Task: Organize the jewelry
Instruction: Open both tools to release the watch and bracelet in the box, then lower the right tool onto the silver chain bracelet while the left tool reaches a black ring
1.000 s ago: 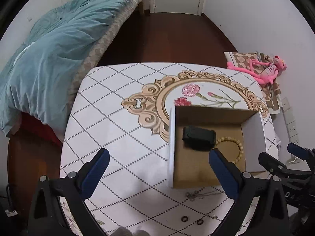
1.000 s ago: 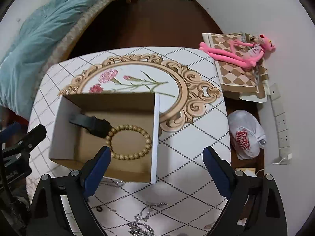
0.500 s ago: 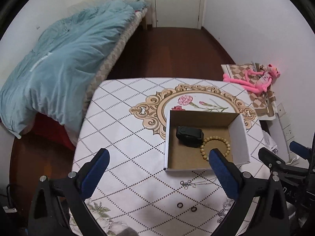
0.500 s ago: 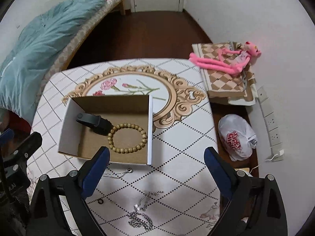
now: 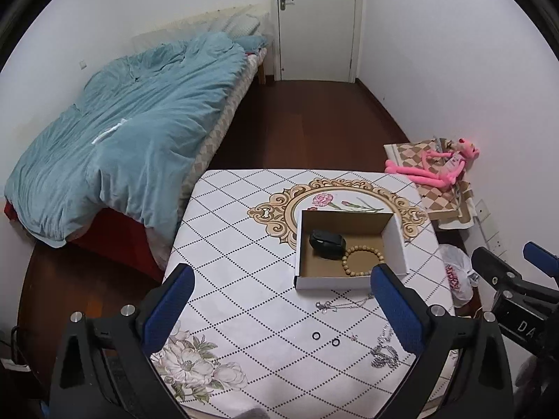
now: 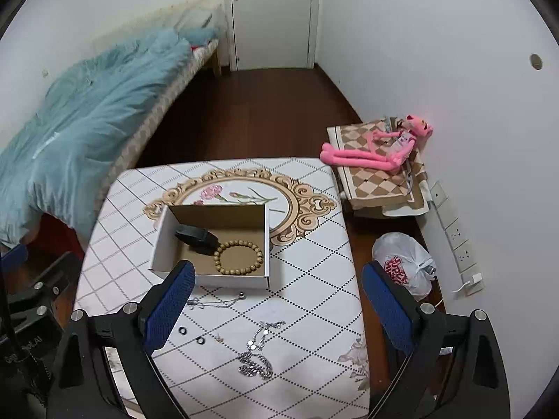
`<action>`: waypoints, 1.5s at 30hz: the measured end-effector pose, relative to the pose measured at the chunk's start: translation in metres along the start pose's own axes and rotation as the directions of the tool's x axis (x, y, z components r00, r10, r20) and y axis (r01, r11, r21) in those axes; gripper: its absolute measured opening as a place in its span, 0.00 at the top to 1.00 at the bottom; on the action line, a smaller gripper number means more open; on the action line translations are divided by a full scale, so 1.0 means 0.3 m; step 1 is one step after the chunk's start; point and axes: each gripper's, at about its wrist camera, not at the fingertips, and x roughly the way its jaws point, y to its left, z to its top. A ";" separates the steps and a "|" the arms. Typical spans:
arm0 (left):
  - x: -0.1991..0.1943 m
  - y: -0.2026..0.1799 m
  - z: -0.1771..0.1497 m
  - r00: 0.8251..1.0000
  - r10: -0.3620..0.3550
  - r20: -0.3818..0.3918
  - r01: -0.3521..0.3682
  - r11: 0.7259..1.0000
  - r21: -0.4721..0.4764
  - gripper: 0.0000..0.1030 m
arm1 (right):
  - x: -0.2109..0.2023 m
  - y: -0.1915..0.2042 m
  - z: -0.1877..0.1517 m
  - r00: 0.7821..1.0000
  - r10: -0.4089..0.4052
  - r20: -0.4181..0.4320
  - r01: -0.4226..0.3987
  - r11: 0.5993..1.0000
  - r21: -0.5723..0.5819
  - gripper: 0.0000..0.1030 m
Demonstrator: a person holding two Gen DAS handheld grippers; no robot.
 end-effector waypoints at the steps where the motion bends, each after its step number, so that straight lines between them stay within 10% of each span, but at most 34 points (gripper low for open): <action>1: -0.012 0.001 -0.005 1.000 -0.001 0.002 0.001 1.000 -0.003 0.00 | -0.029 -0.003 -0.005 1.000 0.005 0.012 -0.005 1.000 0.003 0.05; 8: -0.023 0.003 -0.090 1.000 0.008 -0.023 -0.008 1.000 -0.011 0.00 | -0.065 -0.037 -0.090 0.999 0.042 -0.024 -0.041 0.998 0.038 0.05; 15: 0.159 -0.015 -0.268 0.988 0.075 -0.132 -0.070 0.997 0.038 0.00 | 0.200 -0.099 -0.340 0.970 0.054 -0.236 -0.034 0.996 0.088 0.06; 25: 0.394 -0.009 -0.443 0.952 0.094 -0.292 -0.081 0.995 0.056 0.00 | 0.500 -0.111 -0.589 0.907 0.142 -0.396 -0.078 0.982 0.172 0.47; 30: 0.428 -0.002 -0.480 0.945 0.084 -0.317 -0.076 0.996 0.040 0.00 | 0.488 -0.055 -0.593 0.923 0.127 -0.364 -0.103 0.991 0.084 0.91; 45: 0.476 -0.048 -0.494 0.943 0.006 -0.333 0.000 1.000 0.020 0.01 | 0.359 -0.166 -0.512 0.950 0.213 -0.227 -0.169 0.966 0.197 0.98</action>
